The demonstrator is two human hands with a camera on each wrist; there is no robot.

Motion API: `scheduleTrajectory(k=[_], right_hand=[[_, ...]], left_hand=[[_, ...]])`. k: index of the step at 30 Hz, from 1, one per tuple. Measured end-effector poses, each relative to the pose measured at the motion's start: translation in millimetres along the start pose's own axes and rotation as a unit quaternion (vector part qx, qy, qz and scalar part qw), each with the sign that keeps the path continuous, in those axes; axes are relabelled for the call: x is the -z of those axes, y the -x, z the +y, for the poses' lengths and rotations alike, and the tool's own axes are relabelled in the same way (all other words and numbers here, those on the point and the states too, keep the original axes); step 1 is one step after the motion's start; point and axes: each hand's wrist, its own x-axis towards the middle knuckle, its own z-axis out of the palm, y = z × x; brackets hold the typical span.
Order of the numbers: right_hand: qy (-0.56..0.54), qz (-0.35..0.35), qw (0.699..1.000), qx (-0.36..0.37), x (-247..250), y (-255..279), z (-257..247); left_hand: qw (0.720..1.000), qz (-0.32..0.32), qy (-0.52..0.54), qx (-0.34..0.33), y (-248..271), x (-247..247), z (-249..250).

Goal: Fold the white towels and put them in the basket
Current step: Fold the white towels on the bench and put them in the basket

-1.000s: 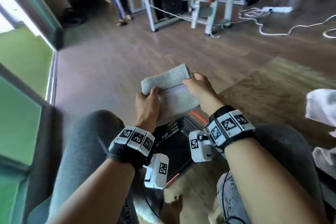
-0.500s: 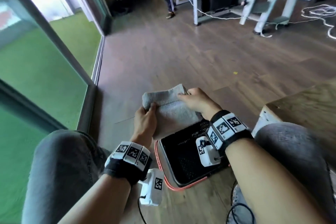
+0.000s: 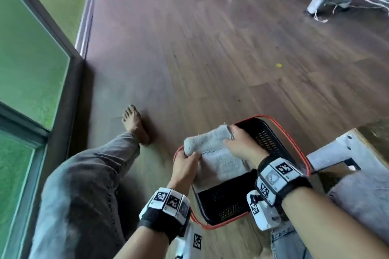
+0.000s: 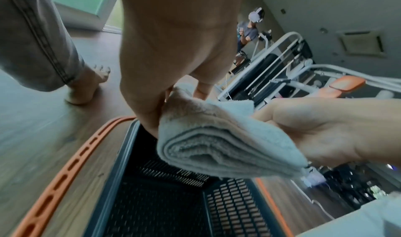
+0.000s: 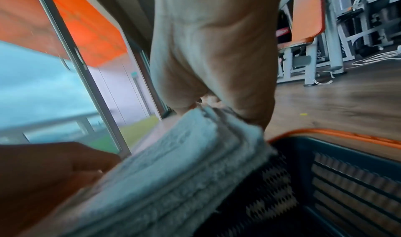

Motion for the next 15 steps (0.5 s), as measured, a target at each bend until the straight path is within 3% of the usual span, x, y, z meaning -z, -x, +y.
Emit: scheduleTrajectory(k=[3,8,11,15], right_hand=[[0.033,-0.007,0.997,-0.063,-17.5,-28.7,36.0],[0.047,0.027,0.993,-0.105,-39.0,-77.6,82.8],[0.056,0.009,0.989,-0.134,-55.4,-96.1,97.0],[0.044,-0.046,0.985,-0.158,-79.7,-114.3,111.8]], left_hand=[[0.999,-0.012,-0.042,0.026,-11.8,-18.1,-17.2],[0.988,-0.071,-0.127,0.05,-33.2,-41.3,-44.5],[0.971,-0.089,-0.21,0.066,-50.0,-48.1,-54.4],[0.958,-0.102,-0.228,0.141,-67.2,-58.7,-63.6]])
